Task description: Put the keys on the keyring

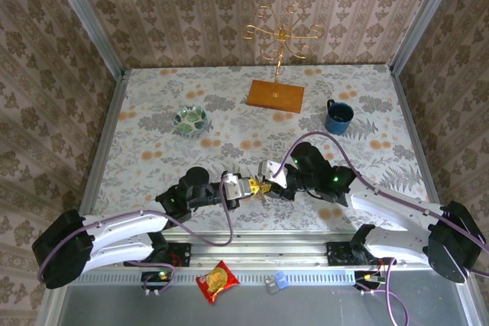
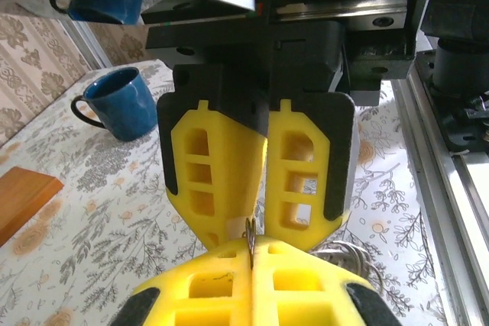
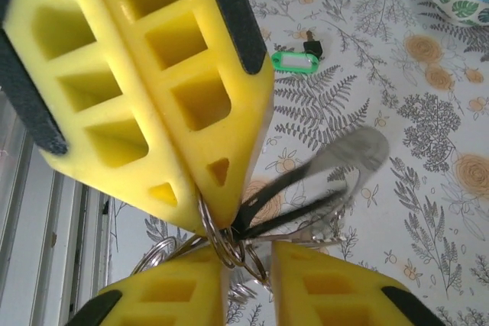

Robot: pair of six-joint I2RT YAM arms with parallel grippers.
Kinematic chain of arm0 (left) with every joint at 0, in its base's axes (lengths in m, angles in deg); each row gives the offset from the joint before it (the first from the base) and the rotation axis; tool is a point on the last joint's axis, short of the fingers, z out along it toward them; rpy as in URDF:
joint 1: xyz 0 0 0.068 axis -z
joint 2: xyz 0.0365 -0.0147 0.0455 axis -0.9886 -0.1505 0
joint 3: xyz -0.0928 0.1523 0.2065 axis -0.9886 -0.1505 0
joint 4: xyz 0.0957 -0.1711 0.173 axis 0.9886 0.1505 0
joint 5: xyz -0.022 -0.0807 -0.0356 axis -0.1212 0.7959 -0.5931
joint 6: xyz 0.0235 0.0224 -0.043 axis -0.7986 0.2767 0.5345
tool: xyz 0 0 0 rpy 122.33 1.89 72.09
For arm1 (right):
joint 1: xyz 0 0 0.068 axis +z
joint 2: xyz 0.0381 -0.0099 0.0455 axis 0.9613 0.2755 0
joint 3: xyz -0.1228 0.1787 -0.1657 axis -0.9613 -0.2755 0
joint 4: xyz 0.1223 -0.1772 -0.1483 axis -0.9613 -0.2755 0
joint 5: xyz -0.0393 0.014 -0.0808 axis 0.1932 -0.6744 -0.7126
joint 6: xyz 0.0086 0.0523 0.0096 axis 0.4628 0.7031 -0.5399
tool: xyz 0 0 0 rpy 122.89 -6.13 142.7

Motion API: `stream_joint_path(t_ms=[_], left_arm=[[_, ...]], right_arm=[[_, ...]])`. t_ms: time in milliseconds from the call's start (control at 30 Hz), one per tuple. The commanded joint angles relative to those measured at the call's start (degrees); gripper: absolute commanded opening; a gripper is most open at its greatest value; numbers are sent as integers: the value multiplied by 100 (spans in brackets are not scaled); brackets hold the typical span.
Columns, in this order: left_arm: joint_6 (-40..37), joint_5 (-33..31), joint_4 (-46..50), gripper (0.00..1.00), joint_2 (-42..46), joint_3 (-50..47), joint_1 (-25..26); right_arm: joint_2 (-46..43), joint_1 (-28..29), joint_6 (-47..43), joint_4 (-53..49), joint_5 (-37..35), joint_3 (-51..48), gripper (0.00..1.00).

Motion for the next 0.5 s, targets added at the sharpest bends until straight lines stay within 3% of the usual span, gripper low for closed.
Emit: stream_joint_path(t_ms=[0, 200, 467], left_arm=[[200, 35, -543, 0, 42, -72, 40], [312, 48, -705, 0, -9, -126, 35], [372, 96, -870, 0, -125, -127, 35]], right_arm=[[-338, -95, 96, 319, 164, -134, 30], [-530, -127, 134, 508, 346, -324, 32], [-248, -120, 172, 663, 570, -177, 22]])
